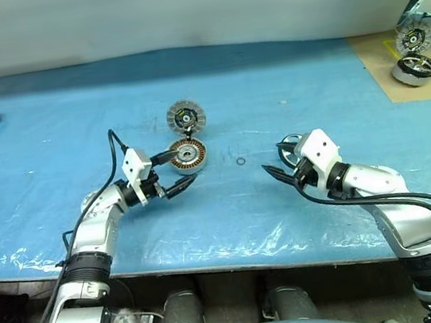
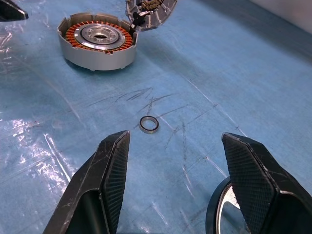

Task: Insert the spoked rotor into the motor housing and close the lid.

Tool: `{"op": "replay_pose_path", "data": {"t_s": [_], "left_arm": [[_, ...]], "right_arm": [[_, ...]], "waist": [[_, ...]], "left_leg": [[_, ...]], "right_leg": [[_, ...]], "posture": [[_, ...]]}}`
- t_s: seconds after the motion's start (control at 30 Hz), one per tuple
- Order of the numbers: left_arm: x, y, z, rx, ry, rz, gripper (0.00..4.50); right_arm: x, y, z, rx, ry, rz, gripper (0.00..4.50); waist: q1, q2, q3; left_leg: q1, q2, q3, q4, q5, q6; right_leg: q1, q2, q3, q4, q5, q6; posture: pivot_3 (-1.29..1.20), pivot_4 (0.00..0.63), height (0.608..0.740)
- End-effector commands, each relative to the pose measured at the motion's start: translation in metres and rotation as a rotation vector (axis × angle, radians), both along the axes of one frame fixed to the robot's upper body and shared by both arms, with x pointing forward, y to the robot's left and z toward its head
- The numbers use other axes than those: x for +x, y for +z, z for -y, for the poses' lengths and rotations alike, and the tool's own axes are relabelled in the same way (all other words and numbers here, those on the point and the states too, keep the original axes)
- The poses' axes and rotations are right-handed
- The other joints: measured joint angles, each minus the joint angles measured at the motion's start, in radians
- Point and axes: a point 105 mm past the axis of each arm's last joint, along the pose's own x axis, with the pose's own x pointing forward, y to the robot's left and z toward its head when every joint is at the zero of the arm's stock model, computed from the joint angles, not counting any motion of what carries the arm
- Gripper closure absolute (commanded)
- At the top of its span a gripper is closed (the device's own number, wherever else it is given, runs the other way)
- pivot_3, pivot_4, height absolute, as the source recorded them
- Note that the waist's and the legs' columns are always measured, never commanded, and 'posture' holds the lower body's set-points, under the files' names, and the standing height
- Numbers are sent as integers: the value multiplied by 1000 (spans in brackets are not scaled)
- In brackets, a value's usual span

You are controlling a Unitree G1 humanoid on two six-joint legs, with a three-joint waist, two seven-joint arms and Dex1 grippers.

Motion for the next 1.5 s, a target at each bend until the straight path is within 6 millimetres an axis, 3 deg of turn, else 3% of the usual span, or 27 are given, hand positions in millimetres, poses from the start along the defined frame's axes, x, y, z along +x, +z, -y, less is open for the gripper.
{"op": "replay_pose_path", "data": {"t_s": [0.03, 0.23, 0.47, 0.63, 0.83, 1.2, 1.33, 1.5], "left_arm": [[7, 17, -3, 41, -10, 56, 30], [16, 18, -1, 274, -130, 83, 30], [33, 26, 6, 417, -212, 38, 30], [42, 18, 13, 497, -232, -25, 30], [43, 3, 16, 612, -276, -70, 30], [40, -3, 24, 710, -324, -69, 30], [40, 5, 25, 696, -327, -61, 30], [42, 34, 30, 559, -326, 0, 30]], "right_arm": [[0, 11, -3, -13, 12, 53, 1312], [1, 8, -1, -27, -1, 53, 1312], [1, 5, -2, -24, -29, 59, 1312], [-2, 1, 1, -26, -55, 58, 1312], [-4, 0, 5, -23, -93, 63, 1312], [-6, -6, 9, -39, -123, 56, 1312], [-5, -4, 10, -40, -124, 59, 1312], [-5, -5, 11, -49, -117, 56, 1312]], "waist": [[0, 0, 0], [0, 0, 0], [3, 0, 0], [8, 0, 0], [8, 0, 0], [18, 0, 0], [25, 0, 0], [25, 0, 0]], "left_leg": [[0, 0, 0, 0, 0, 0], [0, 0, 0, 1, 0, 0], [0, 0, 0, 1, 0, 0], [0, -1, 0, 1, 0, 0], [-1, -1, 0, 1, 1, 1], [0, 0, -1, 1, 0, 0], [0, 0, -1, 1, 0, 0], [0, 0, -1, 1, 0, 0]], "right_leg": [[0, 0, 0, 0, 0, 0], [0, 0, 0, 1, 0, 0], [0, 0, 0, 1, 0, 0], [0, -1, 0, 1, 0, 0], [-1, -1, -1, 1, 0, 0], [1, -1, -2, 1, 0, 0], [1, -1, -2, 1, 0, 0], [1, -1, -2, 1, 0, 0]], "posture": [[0, 150, 740], [0, 150, 740], [0, 150, 740], [0, 150, 740], [0, 150, 740], [0, 150, 740], [0, 150, 740], [0, 150, 740]]}}
